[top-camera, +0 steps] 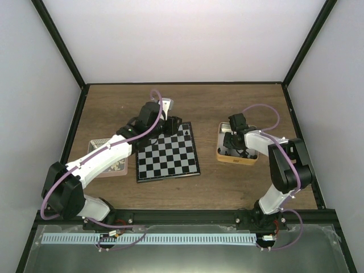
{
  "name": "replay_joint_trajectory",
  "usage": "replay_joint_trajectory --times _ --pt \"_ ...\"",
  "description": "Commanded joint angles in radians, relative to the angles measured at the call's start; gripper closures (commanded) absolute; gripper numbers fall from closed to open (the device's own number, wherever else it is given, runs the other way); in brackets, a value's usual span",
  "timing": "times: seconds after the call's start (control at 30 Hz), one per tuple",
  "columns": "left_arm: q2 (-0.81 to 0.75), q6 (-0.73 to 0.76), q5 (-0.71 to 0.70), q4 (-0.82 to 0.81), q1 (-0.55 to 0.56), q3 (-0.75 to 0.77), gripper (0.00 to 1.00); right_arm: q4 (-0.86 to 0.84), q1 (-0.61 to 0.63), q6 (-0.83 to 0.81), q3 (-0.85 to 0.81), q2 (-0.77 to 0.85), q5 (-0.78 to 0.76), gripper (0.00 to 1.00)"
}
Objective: Set up the chess pieces on the board
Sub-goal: Pick up the chess piece from the storage box.
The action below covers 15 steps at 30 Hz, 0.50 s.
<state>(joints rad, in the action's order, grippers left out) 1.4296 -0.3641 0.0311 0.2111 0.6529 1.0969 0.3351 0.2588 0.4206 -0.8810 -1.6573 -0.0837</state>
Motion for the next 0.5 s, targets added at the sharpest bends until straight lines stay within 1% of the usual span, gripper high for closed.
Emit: replay_joint_trajectory --times 0.0,0.17,0.27,0.33,0.4,0.47 --pt "-0.006 -0.007 0.007 -0.021 -0.004 0.011 0.47 -0.034 0.008 0.009 -0.013 0.057 -0.022 0.90" --pt "-0.012 -0.012 0.017 -0.025 -0.004 0.012 0.42 -0.125 0.008 0.006 0.051 0.182 0.018 0.90" --pt "-0.019 -0.013 0.056 -0.037 -0.004 0.010 0.40 -0.180 0.008 -0.006 0.093 0.272 0.067 0.90" --pt "-0.029 0.005 0.142 -0.060 -0.004 0.010 0.36 -0.192 0.008 -0.012 0.107 0.329 0.124 0.90" --pt "-0.041 0.023 0.263 -0.098 -0.004 0.005 0.32 -0.195 0.008 -0.012 0.110 0.386 0.225 0.90" --pt "-0.053 0.021 0.350 -0.134 -0.004 0.001 0.29 -0.211 0.009 -0.012 0.117 0.432 0.327 0.90"
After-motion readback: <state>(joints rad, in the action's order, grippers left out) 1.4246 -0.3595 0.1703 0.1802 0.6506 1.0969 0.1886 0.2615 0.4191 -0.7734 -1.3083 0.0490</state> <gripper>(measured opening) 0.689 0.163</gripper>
